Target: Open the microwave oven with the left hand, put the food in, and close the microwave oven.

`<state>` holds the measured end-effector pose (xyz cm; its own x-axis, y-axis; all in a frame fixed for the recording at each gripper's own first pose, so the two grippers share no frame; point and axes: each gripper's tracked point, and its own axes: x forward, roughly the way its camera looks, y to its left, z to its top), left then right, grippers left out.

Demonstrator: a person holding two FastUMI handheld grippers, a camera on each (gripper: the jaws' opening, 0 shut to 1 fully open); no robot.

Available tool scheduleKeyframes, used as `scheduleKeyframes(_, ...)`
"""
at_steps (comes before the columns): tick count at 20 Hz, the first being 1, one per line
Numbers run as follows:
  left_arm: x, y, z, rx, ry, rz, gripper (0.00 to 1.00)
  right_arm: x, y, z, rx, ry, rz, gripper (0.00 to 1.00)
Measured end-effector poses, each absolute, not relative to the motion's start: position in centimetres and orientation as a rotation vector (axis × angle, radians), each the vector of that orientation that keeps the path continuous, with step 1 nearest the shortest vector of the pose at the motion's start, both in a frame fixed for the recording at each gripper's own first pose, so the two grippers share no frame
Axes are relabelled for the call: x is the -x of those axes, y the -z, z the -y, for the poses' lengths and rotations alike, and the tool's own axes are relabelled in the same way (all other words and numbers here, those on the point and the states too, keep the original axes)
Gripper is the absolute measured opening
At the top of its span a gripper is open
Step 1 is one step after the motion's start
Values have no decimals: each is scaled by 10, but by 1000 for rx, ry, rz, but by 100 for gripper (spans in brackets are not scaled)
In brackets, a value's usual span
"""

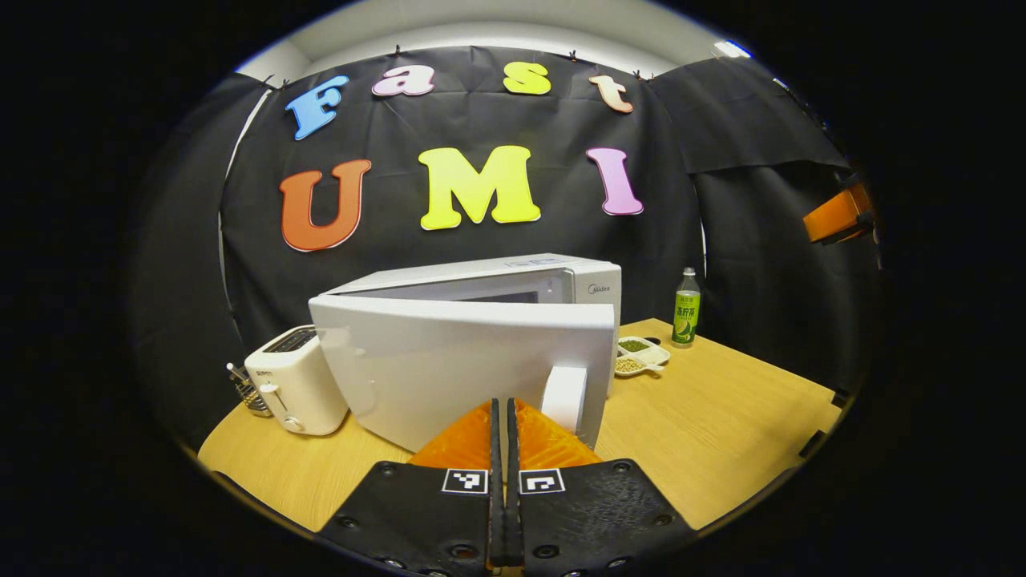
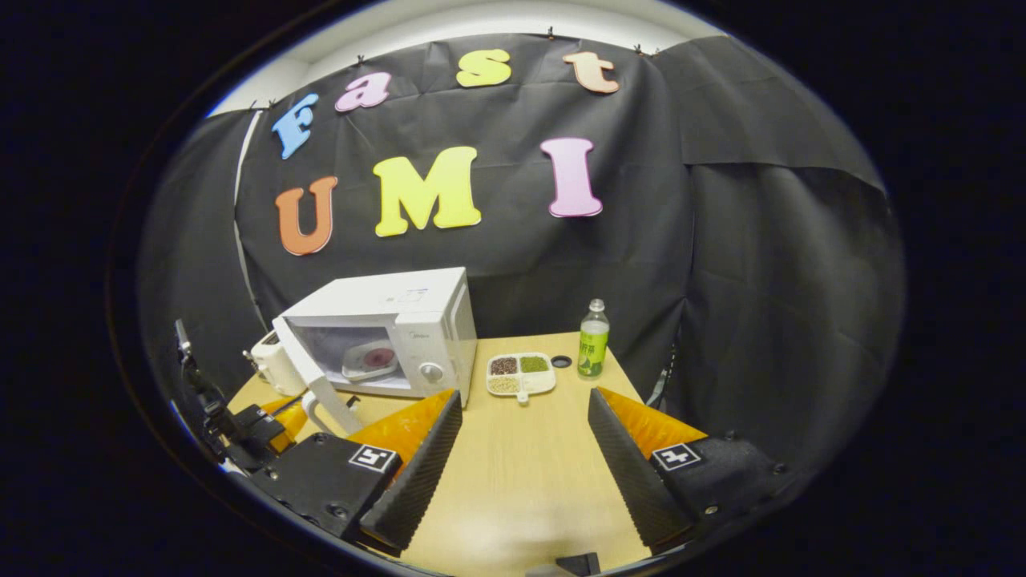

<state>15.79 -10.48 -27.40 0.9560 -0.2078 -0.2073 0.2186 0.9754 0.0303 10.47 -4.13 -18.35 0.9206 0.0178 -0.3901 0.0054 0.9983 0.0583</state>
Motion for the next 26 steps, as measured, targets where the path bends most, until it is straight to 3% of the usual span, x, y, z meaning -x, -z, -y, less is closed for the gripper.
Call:
scheduleKeyframes(1,-165,274,110,-54,217,-202,0,-109,184,43,-59,-13,-404,92)
scheduleKeyframes(2,-175,275,115,-57,218,-201,0,-113,184,44,-59,-20,-406,100)
scheduleKeyframes(8,-219,273,138,-61,216,-187,0,-144,186,45,-56,-60,-416,100)
scheduleKeyframes(9,-224,274,141,-62,214,-187,0,-148,186,45,-55,-66,-418,92)
scheduleKeyframes(10,-229,275,144,-62,213,-187,0,-152,186,46,-53,-69,-420,100)
scheduleKeyframes(21,-278,281,160,-61,183,-186,0,-170,195,62,-65,-78,-456,100)
scheduleKeyframes(22,-280,282,159,-65,181,-188,0,-171,195,63,-65,-79,-457,92)
scheduleKeyframes(24,-284,284,158,-71,174,-195,0,-172,196,64,-63,-82,-464,92)
scheduleKeyframes(25,-286,283,157,-70,169,-194,0,-172,198,64,-60,-82,-465,100)
scheduleKeyframes(26,-287,283,158,-65,169,-195,0,-173,197,64,-59,-82,-467,100)
